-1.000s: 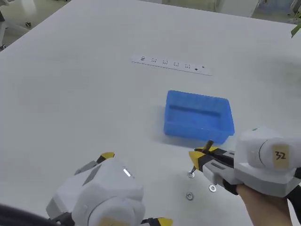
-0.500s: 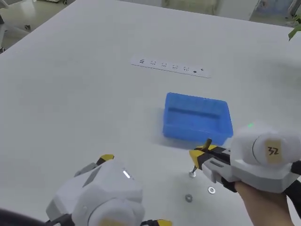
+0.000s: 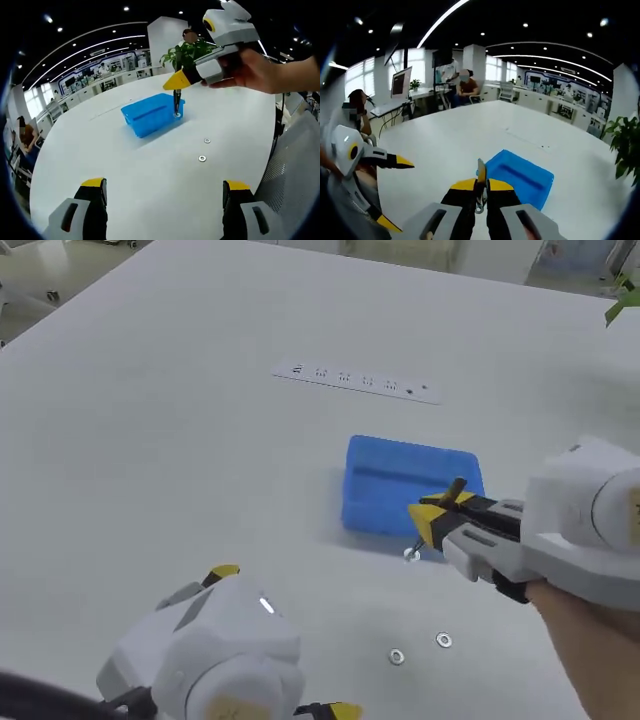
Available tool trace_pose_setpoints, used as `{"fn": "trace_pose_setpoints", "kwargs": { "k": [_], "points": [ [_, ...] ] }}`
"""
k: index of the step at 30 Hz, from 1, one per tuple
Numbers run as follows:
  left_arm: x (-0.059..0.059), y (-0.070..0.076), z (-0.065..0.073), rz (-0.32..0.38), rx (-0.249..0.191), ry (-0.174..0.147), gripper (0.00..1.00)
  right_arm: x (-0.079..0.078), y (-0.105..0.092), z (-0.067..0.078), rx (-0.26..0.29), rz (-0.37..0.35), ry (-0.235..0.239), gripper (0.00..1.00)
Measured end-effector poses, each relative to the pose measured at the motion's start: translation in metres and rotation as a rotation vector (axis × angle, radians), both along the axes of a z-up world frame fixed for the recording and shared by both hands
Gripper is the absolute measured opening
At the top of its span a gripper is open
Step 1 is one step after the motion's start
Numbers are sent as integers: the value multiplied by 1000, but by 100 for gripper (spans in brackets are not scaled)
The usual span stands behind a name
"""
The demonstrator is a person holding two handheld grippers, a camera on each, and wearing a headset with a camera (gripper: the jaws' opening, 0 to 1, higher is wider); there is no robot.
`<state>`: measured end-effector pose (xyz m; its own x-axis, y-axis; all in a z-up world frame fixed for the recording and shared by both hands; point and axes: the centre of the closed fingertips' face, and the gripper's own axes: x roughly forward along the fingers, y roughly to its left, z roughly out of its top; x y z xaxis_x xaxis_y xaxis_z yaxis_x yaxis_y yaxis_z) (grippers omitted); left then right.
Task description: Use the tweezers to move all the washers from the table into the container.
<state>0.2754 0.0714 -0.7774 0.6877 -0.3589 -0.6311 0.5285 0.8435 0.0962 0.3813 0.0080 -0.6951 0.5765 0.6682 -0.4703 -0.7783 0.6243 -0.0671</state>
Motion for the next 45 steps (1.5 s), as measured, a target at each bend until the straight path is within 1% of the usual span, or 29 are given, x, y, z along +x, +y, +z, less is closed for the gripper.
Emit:
{"fn": "trace_pose_setpoints", "kwargs": {
  "k": [1, 3, 6, 10, 11, 15, 19, 21, 22, 24, 25, 26, 27, 28, 30, 31, 32, 33, 36, 42, 45],
  "points": [
    [0, 0, 0, 0, -1, -1, 99, 2, 1, 4, -7, 8, -21, 3],
    [0, 0, 0, 0, -6, 1, 99, 5, 2, 9, -20, 17, -45, 3],
    [0, -1, 2, 1, -11, -4, 99, 12, 5, 15, -13, 22, -61, 3],
    [0, 0, 0, 3, -6, 0, 99, 28, 9, 24, 6, 15, -81, 2],
    [1, 0, 0, 3, -4, 0, 99, 33, 10, 25, 11, 10, -82, 2],
    [0, 1, -1, 4, -2, 4, 99, 46, 12, 26, 23, -4, -86, 2],
    [0, 0, -1, 2, -13, 8, 99, 57, 14, 22, 42, -20, -72, 2],
    [0, 0, -1, 1, -4, 10, 99, 63, 16, 17, 39, -25, -69, 3],
    [0, 0, -2, 1, -7, 11, 99, 68, 17, 11, 32, -31, -64, 3],
    [0, 0, -2, 2, -8, 12, 99, 75, 17, 2, 31, -43, -43, 3],
    [0, 0, -2, 2, -5, 14, 99, 79, 18, -7, 51, -59, 1, 3],
    [0, 1, -3, 1, -3, 15, 99, 82, 18, -12, 74, -78, 35, 3],
    [0, 1, -3, 1, -3, 17, 99, 89, 17, -17, 94, -98, 51, 3],
    [-1, 0, -3, 1, -4, 19, 99, 92, 16, -21, 94, -104, 60, 3],
    [0, 1, -4, 0, -3, 21, 99, 99, 14, -30, 79, -115, 63, 3],
    [-1, 1, -4, 0, -3, 24, 99, 102, 12, -39, 51, -119, 70, 3],
    [-1, 1, -5, 0, -3, 25, 99, 103, 11, -44, 42, -123, 80, 3],
    [-1, 1, -5, -1, 0, 27, 99, 104, 11, -48, 44, -125, 85, 3],
    [0, 1, -5, 1, 1, 27, 99, 104, 10, -56, 29, -127, 95, 3],
    [0, 2, -6, 3, 3, 31, 99, 101, 11, -61, 24, -126, 100, 3],
    [0, 2, -8, 1, 9, 35, 99, 100, 12, -66, 23, -129, 109, 3]
  ]
}}
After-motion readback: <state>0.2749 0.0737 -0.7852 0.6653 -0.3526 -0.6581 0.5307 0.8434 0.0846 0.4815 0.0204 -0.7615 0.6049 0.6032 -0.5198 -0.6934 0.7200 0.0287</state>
